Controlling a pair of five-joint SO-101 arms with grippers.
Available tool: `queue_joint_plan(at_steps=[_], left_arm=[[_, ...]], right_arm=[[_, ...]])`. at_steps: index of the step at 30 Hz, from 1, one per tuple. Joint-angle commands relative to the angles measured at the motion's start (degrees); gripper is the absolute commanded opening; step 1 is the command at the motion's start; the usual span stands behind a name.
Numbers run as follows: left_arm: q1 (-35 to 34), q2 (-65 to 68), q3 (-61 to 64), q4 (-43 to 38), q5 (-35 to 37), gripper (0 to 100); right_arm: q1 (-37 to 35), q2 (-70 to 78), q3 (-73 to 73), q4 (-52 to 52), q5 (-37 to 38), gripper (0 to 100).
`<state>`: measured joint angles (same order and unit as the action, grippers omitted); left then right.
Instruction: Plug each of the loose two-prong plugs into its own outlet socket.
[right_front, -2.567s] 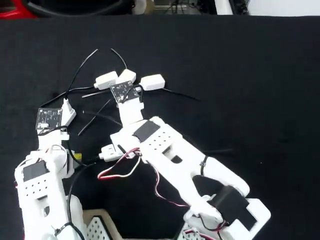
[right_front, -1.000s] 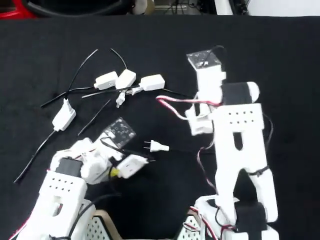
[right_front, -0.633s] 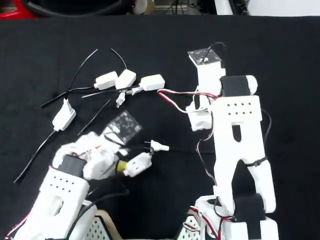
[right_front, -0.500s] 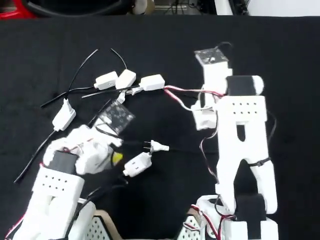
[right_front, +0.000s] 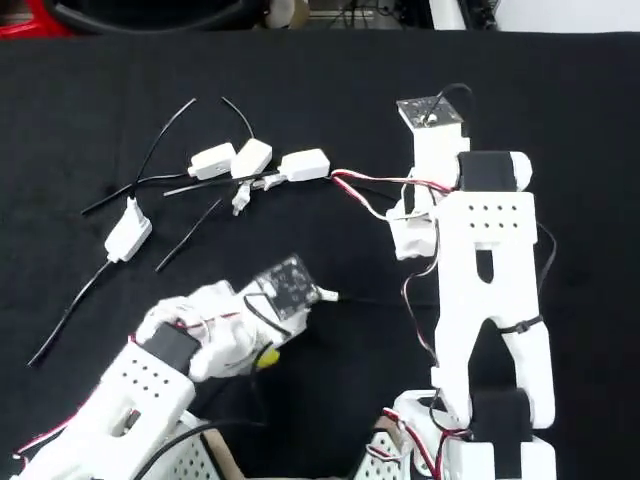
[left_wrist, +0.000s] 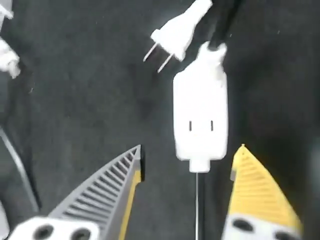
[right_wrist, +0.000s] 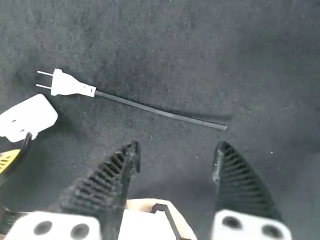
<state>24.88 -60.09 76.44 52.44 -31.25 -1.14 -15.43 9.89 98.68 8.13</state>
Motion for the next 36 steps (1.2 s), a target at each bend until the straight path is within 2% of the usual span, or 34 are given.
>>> queue_joint_plan(at_steps=[1,6,12,16,25,31,36], left_arm=[[0.66,1.85,0.66,-5.63,0.62,29],[0.75,12.04,-0.04,-11.69,3.52,26],[0.84,25.14,-7.69,-10.73,3.52,2],[0.92,27.16,-8.48,-9.32,3.78,3],[1.80,22.77,-6.37,-9.05,3.69,3],[1.71,22.59,-6.37,-8.70,4.04,3],[-0.66,22.24,-7.43,-6.51,11.60,3]], right_arm=[[0.70,0.13,-2.68,-0.09,0.18,23.0],[0.97,0.13,-2.59,-1.14,-2.02,23.0],[-0.62,0.13,1.19,-5.19,-2.73,23.0],[-0.70,0.13,1.54,-5.98,-5.98,23.0],[-0.88,0.13,1.63,-6.07,-6.51,23.0],[-0.97,0.04,1.71,-8.09,-9.58,23.0],[-0.97,0.04,1.63,-8.09,-9.58,23.0]])
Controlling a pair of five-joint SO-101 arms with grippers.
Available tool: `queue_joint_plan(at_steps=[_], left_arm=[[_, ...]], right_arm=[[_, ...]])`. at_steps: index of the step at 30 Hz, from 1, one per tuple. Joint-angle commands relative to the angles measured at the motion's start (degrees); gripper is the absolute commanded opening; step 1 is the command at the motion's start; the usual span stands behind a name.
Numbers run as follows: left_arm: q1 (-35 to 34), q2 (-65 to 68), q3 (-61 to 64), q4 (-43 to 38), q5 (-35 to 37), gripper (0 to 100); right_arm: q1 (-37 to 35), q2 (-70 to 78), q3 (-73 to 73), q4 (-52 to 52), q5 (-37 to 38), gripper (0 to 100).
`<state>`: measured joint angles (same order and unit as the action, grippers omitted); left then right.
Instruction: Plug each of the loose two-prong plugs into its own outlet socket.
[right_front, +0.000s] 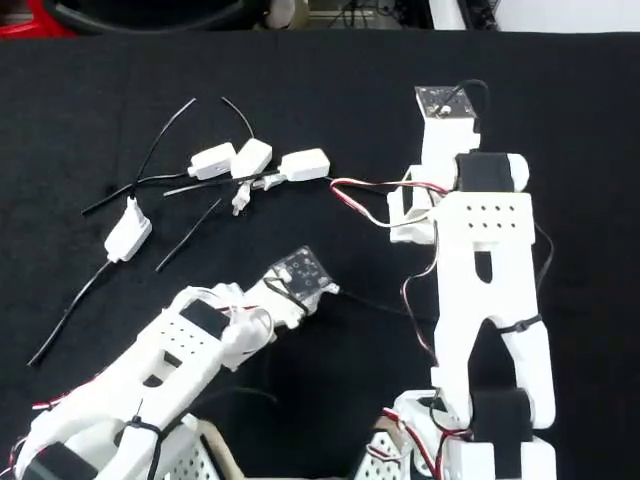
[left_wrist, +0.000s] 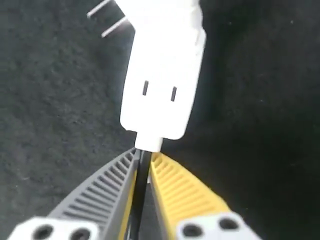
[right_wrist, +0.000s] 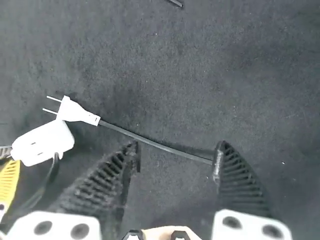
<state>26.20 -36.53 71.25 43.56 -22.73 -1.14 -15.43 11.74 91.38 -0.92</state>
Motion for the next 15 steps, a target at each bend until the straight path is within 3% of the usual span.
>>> queue_joint_plan(at_steps=[1,6,15], left_arm=[[-3.47,-1.32,-4.00,4.66,3.08,3],[-15.08,-1.32,-10.95,17.14,4.31,3],[-30.90,-1.32,-14.29,23.38,6.15,3]], right_arm=[[-0.88,0.04,-0.22,-0.79,-0.53,23.0],[-0.97,0.04,-0.48,-1.58,-3.43,23.0],[-3.08,0.13,-0.13,-4.66,-3.87,23.0]])
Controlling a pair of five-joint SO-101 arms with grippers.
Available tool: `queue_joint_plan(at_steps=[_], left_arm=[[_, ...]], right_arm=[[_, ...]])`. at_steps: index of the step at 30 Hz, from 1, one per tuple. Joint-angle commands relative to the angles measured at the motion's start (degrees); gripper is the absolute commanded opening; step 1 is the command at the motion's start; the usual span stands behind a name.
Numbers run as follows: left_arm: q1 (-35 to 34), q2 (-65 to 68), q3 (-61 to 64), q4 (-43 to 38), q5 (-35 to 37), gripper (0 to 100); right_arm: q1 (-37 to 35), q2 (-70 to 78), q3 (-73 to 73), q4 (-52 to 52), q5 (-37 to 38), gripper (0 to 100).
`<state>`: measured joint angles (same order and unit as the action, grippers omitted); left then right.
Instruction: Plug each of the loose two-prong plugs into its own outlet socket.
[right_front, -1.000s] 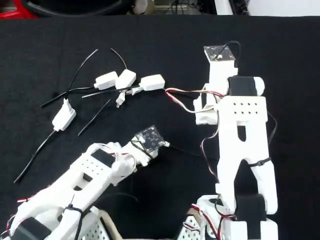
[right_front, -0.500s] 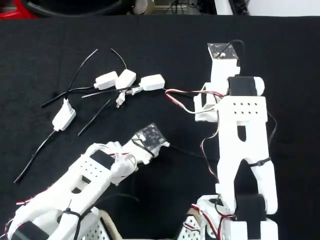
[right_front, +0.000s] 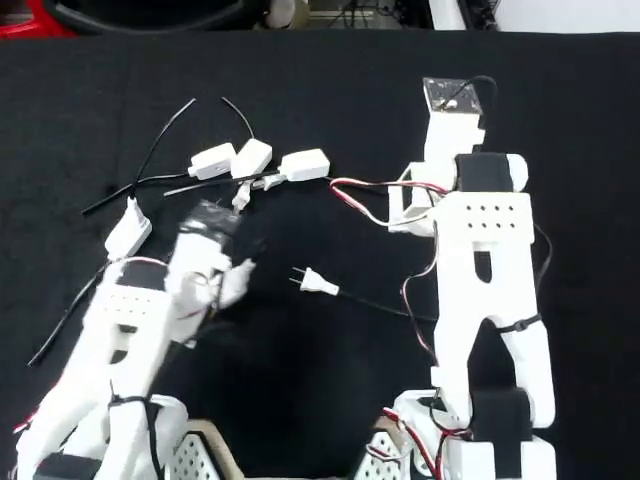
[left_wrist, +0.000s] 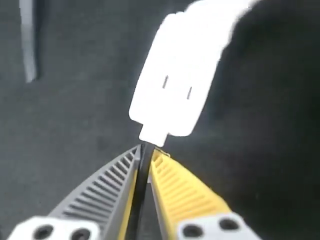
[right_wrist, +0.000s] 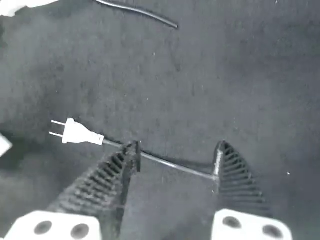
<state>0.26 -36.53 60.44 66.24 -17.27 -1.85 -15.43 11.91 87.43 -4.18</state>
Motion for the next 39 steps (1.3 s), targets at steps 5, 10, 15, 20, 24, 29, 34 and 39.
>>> queue_joint_plan(at_steps=[5,10,15,20,24,29,34,39], left_arm=[[-15.87,-1.32,-4.26,0.53,-2.81,3],[-30.46,-0.70,-4.62,-8.70,-7.03,3],[-35.91,-0.18,-4.00,-13.80,-8.44,3],[-36.88,7.74,-6.02,-16.62,-8.62,7],[-40.04,18.37,-11.91,-17.41,-8.18,19],[-45.76,25.76,-20.09,-14.77,-7.56,33],[-47.69,25.32,-26.68,-5.71,-7.65,34],[-45.41,20.04,-34.33,6.51,-7.38,34]], right_arm=[[-8.09,0.13,-0.22,-0.70,-0.88,22.9],[-11.16,0.22,-0.31,-0.79,-0.88,22.9],[-12.75,1.45,-0.57,-0.88,-0.88,22.9],[-13.89,5.93,-1.54,-0.70,-0.88,22.9],[-14.24,8.75,-5.58,0.79,-0.44,21.6],[-14.24,10.77,-15.60,8.70,-0.35,17.8],[-13.98,13.32,-20.97,13.01,-0.35,17.9],[-10.64,17.71,-21.05,13.10,1.05,17.8]])
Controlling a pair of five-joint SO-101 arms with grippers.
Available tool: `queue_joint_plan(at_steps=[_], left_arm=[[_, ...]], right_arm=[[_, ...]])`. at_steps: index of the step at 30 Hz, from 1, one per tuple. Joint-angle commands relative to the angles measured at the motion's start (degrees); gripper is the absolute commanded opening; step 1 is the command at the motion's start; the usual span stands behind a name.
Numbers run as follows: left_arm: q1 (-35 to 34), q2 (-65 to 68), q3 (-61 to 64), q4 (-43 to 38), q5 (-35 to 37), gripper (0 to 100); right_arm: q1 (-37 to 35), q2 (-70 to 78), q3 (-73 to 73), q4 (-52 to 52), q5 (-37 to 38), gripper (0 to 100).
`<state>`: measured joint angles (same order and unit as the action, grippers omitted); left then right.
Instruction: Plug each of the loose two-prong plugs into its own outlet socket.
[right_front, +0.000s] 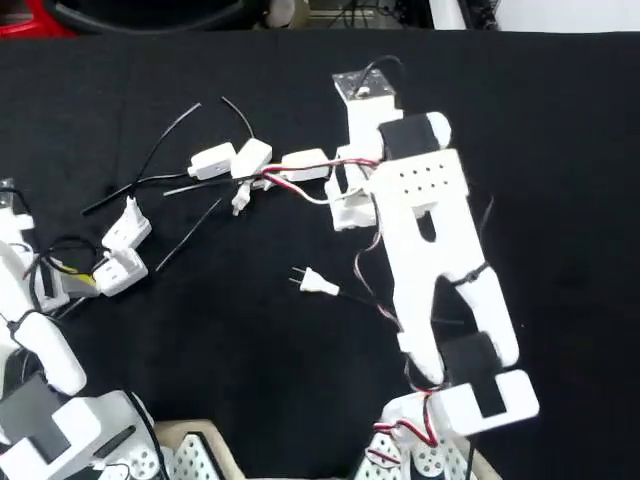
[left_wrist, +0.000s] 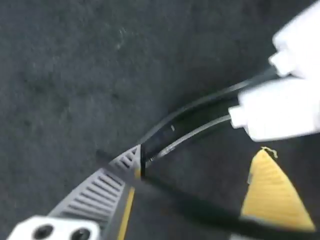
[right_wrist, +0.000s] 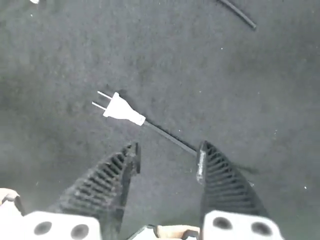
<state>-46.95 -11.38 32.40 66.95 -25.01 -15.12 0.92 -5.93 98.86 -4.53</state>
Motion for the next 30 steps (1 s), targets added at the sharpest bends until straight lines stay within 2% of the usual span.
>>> queue_joint_plan(at_steps=[1,5,8,11,13,16,20,25,27,30], left_arm=[[3.12,-6.77,-7.43,7.47,0.44,34],[11.38,-15.30,-10.51,12.31,0.44,34],[22.64,-22.33,-11.03,13.01,0.44,34],[35.30,-25.76,-10.15,6.77,0.62,34],[42.95,-24.79,-9.19,0.97,4.13,34],[49.98,-18.73,-9.71,-8.44,8.35,34],[54.90,-4.84,-13.23,-17.23,9.23,34],[55.78,11.96,-20.44,-27.43,8.97,32],[55.87,17.67,-23.96,-29.36,8.79,31],[56.13,23.65,-28.35,-28.04,7.12,28]], right_arm=[[3.52,2.33,-3.30,1.67,3.16,17.8],[9.14,5.49,-3.38,1.41,8.44,17.9],[13.45,6.90,-3.47,1.14,9.14,18.0],[16.79,7.25,-3.56,1.05,9.23,18.0],[18.90,7.34,-3.47,0.26,9.32,18.0],[22.95,7.34,-3.30,0.00,10.73,18.0],[25.58,7.43,-2.42,0.00,13.98,18.0],[25.85,7.43,-1.54,-0.09,14.15,18.0],[25.93,7.43,-1.54,-0.18,14.15,18.0],[25.85,7.43,-1.80,-0.18,14.15,18.0]])
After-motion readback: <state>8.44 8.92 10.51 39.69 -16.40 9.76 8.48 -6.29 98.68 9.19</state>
